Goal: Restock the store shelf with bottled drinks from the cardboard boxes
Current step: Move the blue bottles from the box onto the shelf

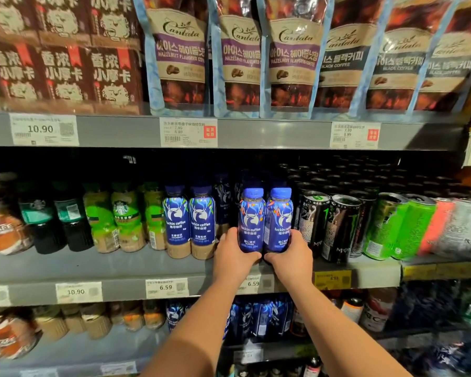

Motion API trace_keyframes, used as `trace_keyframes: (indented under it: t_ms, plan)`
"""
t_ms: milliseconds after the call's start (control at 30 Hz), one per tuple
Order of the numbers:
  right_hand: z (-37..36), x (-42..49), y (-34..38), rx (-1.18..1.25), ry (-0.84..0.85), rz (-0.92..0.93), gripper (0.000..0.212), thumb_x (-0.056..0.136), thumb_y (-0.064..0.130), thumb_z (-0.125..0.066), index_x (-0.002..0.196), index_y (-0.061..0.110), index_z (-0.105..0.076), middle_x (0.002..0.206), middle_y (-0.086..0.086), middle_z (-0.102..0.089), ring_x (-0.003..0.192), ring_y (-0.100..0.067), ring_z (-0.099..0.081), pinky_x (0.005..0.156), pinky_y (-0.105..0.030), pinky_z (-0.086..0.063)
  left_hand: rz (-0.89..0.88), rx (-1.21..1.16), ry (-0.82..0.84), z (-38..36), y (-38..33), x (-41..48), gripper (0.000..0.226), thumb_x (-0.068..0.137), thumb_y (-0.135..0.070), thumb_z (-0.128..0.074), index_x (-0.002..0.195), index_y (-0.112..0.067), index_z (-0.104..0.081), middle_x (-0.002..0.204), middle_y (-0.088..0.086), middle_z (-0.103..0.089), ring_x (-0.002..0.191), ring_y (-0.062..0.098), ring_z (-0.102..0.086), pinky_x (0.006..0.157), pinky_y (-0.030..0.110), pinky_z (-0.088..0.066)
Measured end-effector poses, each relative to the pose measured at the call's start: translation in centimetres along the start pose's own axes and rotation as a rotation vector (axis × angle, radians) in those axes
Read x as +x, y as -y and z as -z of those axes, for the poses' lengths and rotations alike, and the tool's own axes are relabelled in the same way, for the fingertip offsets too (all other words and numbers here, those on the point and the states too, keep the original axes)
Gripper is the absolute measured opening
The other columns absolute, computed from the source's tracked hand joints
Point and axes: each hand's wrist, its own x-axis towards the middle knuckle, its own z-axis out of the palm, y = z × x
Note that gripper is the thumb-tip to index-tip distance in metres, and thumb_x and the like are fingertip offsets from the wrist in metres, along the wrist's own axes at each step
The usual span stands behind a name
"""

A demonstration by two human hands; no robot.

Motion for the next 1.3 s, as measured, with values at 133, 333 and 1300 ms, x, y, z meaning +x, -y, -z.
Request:
trace_keyframes:
  t_ms: [133,333,1300]
  plan:
    - [0.2,0.0,0.3,0.005,0.019,0.004,0.051,0.063,0.006,-0.082,0.102,0.017,-0.052,0.092,0.004,-0.058,0.082,-0.013,-0.054,0.065,-0.023,-0.039,0.013,-0.004,-0.016,-0.1,-0.2,-0.4,0.048,0.068,-0.023,-0.079,0.109,-0.021,-0.055,0.103,-0.004,-0.055,0.09,0.014,-0.051,0.075,0.027,-0.04]
    - [0.7,-0.7,0.9,0.002,0.033,-0.041,0.033,0.073,0.009,-0.071,0.098,0.014,-0.05,0.095,-0.004,-0.062,0.076,-0.017,-0.055,0.056,-0.025,-0.037,0.007,-0.004,0.047,0.8,-0.8,-1.8,0.051,0.077,-0.019,-0.069,0.124,-0.024,-0.048,0.117,-0.002,-0.054,0.105,0.015,-0.055,0.089,0.03,-0.045]
    - [-8.7,-23.5,5.2,-0.818,0.507,0.104,0.029,0.086,0.021,-0.051,0.109,0.007,-0.06,0.113,-0.013,-0.062,0.103,-0.031,-0.061,0.076,-0.033,-0.046,-0.069,0.612,0.44,17.5,11.8,-17.4,0.028,0.084,-0.02,-0.055,0.111,-0.015,-0.061,0.116,0.008,-0.063,0.107,0.028,-0.058,0.086,0.036,-0.049]
